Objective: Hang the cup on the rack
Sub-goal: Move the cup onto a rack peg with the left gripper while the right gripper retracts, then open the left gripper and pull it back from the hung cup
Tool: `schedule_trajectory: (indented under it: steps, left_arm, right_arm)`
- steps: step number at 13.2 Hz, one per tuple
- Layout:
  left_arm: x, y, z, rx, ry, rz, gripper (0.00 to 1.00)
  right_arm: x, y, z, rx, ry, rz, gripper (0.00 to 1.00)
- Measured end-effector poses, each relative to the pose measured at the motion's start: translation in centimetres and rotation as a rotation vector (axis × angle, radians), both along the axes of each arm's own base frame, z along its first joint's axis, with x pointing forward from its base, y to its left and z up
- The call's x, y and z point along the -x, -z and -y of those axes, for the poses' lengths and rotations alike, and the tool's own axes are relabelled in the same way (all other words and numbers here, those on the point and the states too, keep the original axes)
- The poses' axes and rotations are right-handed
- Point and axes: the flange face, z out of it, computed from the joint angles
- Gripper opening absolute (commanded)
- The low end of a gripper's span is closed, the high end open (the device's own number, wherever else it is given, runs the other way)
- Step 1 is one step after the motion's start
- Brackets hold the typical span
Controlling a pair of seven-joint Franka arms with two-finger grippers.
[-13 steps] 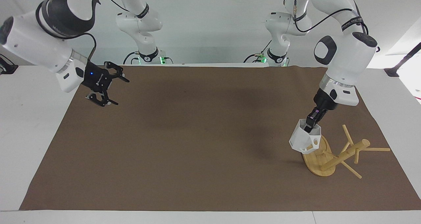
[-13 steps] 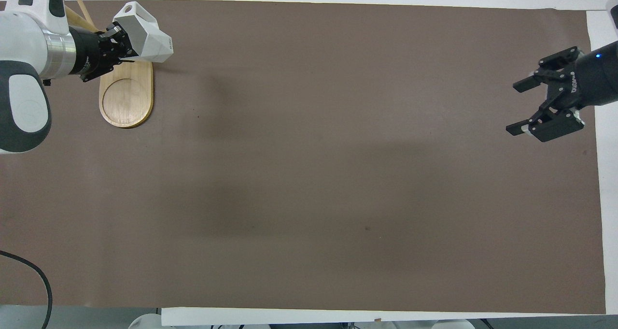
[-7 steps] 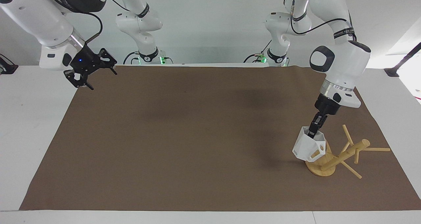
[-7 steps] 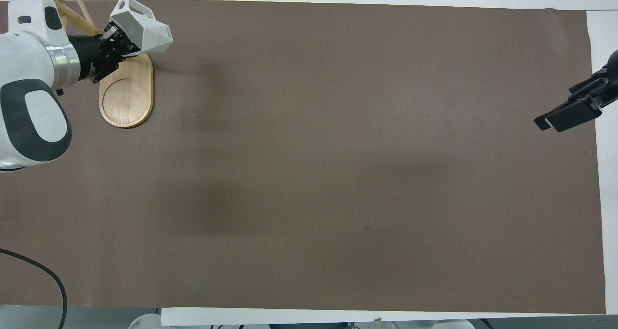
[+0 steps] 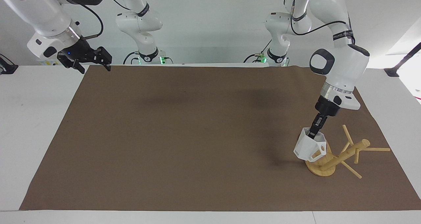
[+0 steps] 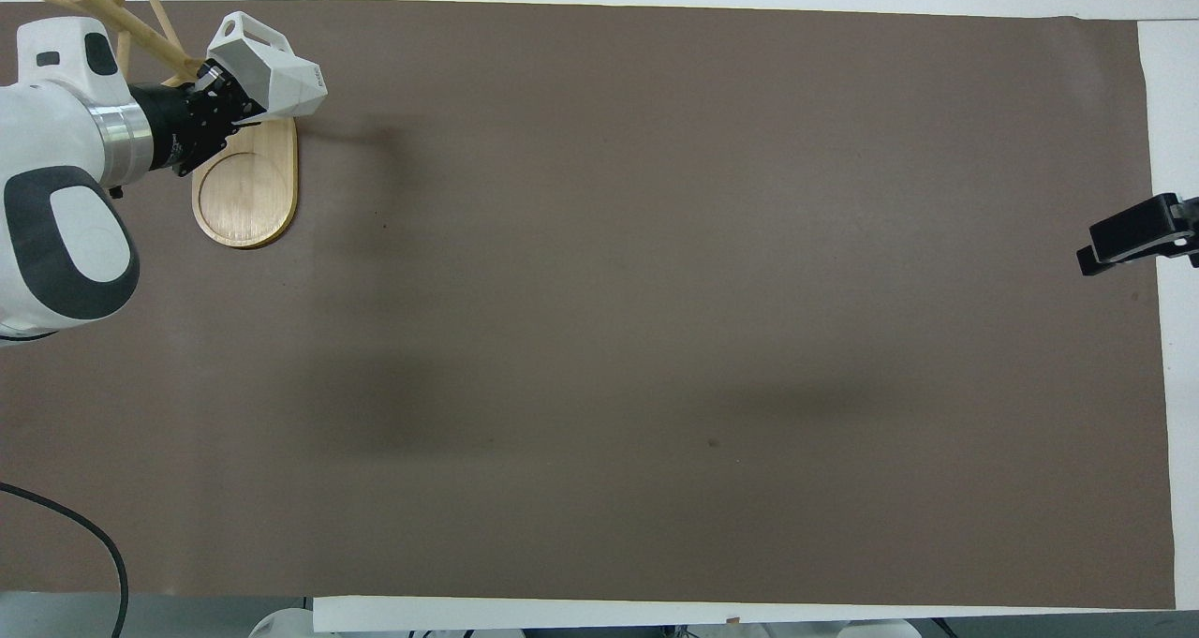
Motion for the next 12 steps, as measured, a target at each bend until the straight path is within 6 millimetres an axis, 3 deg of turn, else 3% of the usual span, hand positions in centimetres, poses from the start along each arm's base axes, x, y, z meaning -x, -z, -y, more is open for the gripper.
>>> schedule_trajectory:
  steps: [2,7,12]
  left_arm:
    - [0.1,0.5,-0.6,0.012,-0.018,-0.011,0.0]
    - [-0.2,3.1,-1.4,-0.016,-0.011,-0.024,0.0]
    - [-0.3,3.9,-4.3,-0.044,-0.003,-0.027,0.0]
  right_arm:
    - [0.8,0.5,0.8,0.003,0.015,0.01,1.0]
    - [0.4,1.3,0.2,0.03,0.01,0.014,1.0]
    - [0.1,2.0,0.5,0.03,0.015,-0.006,1.0]
